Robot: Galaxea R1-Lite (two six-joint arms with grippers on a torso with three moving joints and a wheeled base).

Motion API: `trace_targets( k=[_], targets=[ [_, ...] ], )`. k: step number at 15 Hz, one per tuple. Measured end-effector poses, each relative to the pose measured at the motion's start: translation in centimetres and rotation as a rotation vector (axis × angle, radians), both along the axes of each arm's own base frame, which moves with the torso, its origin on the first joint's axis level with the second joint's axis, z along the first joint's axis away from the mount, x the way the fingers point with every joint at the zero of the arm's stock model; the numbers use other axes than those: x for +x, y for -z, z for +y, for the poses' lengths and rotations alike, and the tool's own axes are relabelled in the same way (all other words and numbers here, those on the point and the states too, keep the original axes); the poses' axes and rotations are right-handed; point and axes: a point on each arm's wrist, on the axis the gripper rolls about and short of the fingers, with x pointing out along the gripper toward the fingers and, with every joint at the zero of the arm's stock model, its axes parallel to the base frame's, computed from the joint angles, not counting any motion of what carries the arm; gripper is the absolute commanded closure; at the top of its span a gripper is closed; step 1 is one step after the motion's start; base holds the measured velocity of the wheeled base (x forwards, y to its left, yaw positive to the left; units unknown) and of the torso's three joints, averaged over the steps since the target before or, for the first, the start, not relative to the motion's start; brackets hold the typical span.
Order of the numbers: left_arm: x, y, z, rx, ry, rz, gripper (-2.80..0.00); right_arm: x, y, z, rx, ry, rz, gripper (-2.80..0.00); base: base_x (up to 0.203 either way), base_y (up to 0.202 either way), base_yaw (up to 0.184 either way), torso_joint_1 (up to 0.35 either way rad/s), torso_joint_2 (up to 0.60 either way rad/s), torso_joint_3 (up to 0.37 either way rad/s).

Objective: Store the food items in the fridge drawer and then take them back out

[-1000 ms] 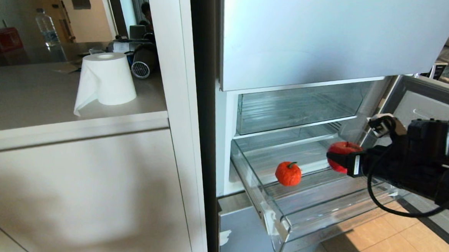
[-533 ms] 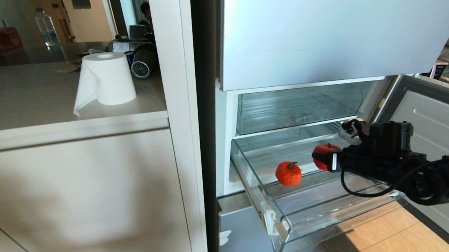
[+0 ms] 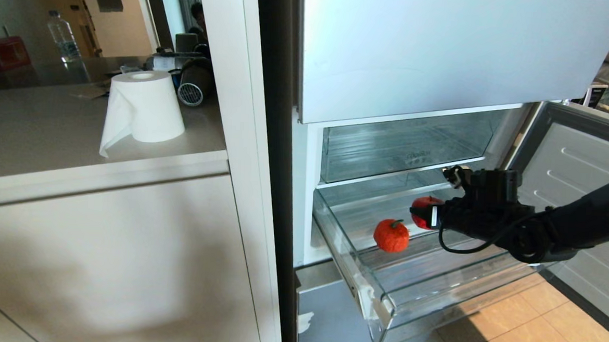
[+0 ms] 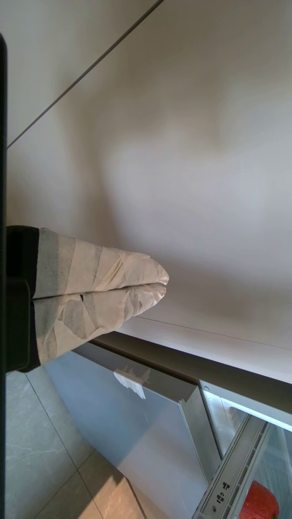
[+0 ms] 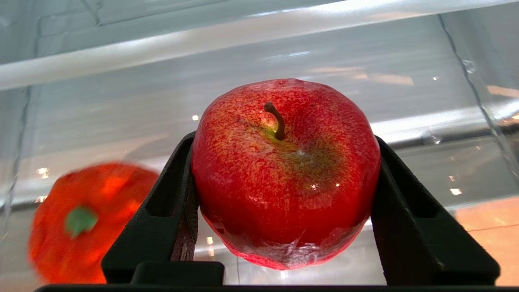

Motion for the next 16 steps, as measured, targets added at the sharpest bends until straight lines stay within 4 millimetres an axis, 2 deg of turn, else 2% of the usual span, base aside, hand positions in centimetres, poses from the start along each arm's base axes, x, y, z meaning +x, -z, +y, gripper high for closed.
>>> trace_targets(
  k=[1,6,9,11,14,15,16],
  targets=[
    [0.0,0.0,0.0,0.0,0.0,0.0,0.0,0.3,0.3,0.0,0.002,0.002,0.004,-2.8,0.0,0.0,0.0,0.0,0.0,0.0],
    [0.0,0.0,0.0,0.0,0.0,0.0,0.0,1.1,1.1,-0.1,0.002,0.008,0.012,-2.8,0.0,0.0,0.0,0.0,0.0,0.0],
    [0.0,0.0,0.0,0.0,0.0,0.0,0.0,0.9,0.6,-0.2,0.012,0.015,0.004,-2.8,0.0,0.0,0.0,0.0,0.0,0.0],
    [0.0,0.0,0.0,0.0,0.0,0.0,0.0,0.1,-1.2,-0.3,0.023,0.02,-0.028,-2.8,0.0,0.0,0.0,0.0,0.0,0.0],
    [0.0,0.0,0.0,0.0,0.0,0.0,0.0,-2.3,-5.0,-0.6,0.032,0.02,-0.103,-2.8,0.0,0.0,0.0,0.0,0.0,0.0],
    [0.0,0.0,0.0,0.0,0.0,0.0,0.0,-3.6,-6.4,-0.7,0.034,0.019,-0.13,-2.65,0.0,0.0,0.0,0.0,0.0,0.0],
    [0.0,0.0,0.0,0.0,0.0,0.0,0.0,-4.8,-7.2,-0.9,0.035,0.019,-0.143,0.0,0.0,0.0,0.0,0.0,0.0,0.0]
  ],
)
